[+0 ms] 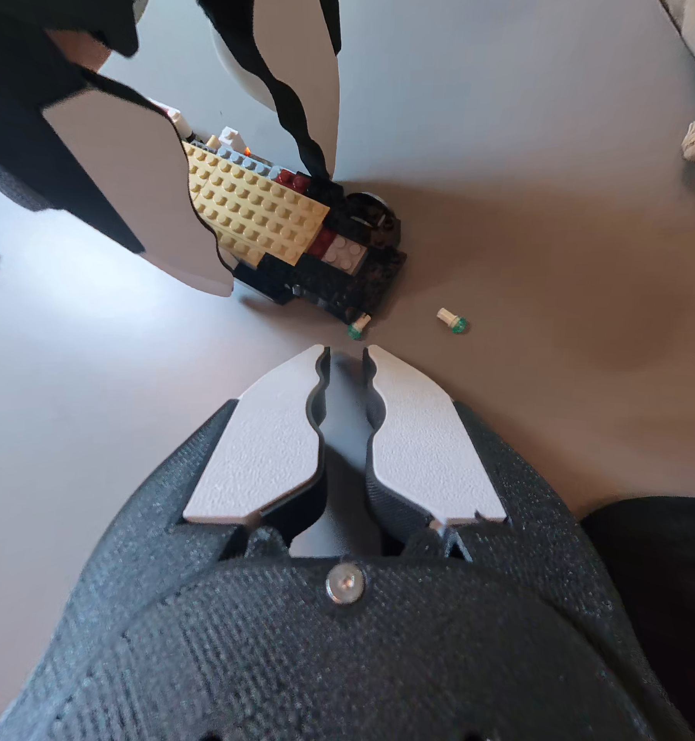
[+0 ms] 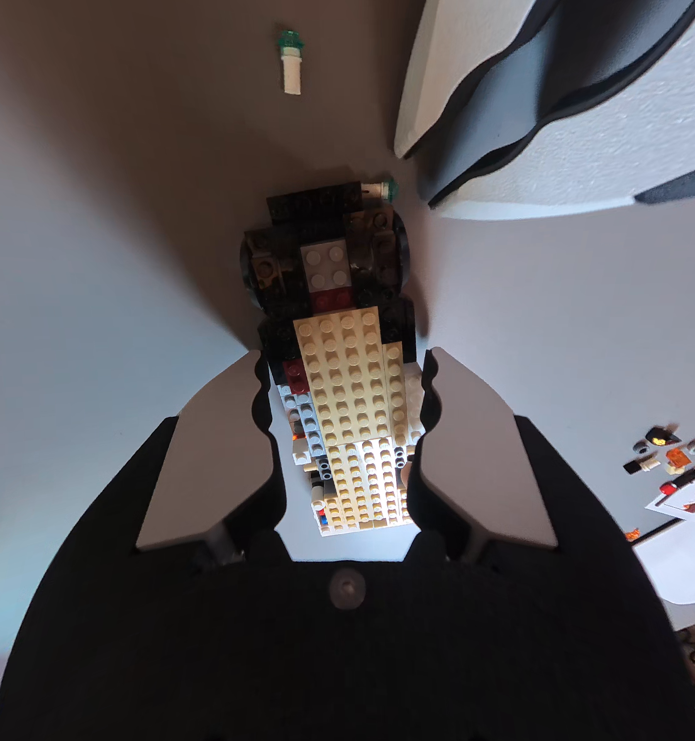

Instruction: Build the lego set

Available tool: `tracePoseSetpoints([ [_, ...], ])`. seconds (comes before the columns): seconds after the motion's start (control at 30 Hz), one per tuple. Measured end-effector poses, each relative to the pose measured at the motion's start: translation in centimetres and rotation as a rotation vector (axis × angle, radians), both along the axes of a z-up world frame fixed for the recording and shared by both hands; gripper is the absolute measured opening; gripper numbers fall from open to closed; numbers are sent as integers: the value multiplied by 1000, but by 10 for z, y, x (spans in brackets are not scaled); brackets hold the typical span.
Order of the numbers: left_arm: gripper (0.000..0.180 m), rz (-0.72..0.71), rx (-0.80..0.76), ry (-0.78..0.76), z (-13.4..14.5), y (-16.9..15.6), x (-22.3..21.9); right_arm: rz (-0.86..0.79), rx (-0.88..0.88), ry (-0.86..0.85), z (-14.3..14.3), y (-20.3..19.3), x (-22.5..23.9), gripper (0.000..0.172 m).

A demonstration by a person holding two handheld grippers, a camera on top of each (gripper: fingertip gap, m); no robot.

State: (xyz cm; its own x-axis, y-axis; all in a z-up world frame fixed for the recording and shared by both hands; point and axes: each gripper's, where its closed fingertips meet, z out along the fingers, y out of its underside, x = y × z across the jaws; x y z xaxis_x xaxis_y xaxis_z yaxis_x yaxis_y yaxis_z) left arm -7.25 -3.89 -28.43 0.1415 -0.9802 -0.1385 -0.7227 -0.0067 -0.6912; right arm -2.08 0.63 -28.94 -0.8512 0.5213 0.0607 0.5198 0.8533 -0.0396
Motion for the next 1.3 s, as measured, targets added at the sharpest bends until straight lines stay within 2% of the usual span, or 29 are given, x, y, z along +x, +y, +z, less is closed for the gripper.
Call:
tracePoseSetpoints([
  [0.17,20,128,-46,-13,1,-5,-1,-21,7,-3,0,0,-1,74],
  [0.33,22,185,-58,-5,0,-7,5,-23,30,-40,0,1,0,74],
  [0.73,13,206,-13,-28,1,-3,9,-78,3,-55,3,2,3,77],
  [0.93,10,202,12,-37,1,-1,9,-143,-105,79,17,-10,-3,79],
  [1.1,11,199,9,-64,3,-1,8,-81,-111,167,12,-21,-10,81],
  [1.3,12,196,29,-48,1,-2,8,-2,-103,109,2,-32,-13,71],
])
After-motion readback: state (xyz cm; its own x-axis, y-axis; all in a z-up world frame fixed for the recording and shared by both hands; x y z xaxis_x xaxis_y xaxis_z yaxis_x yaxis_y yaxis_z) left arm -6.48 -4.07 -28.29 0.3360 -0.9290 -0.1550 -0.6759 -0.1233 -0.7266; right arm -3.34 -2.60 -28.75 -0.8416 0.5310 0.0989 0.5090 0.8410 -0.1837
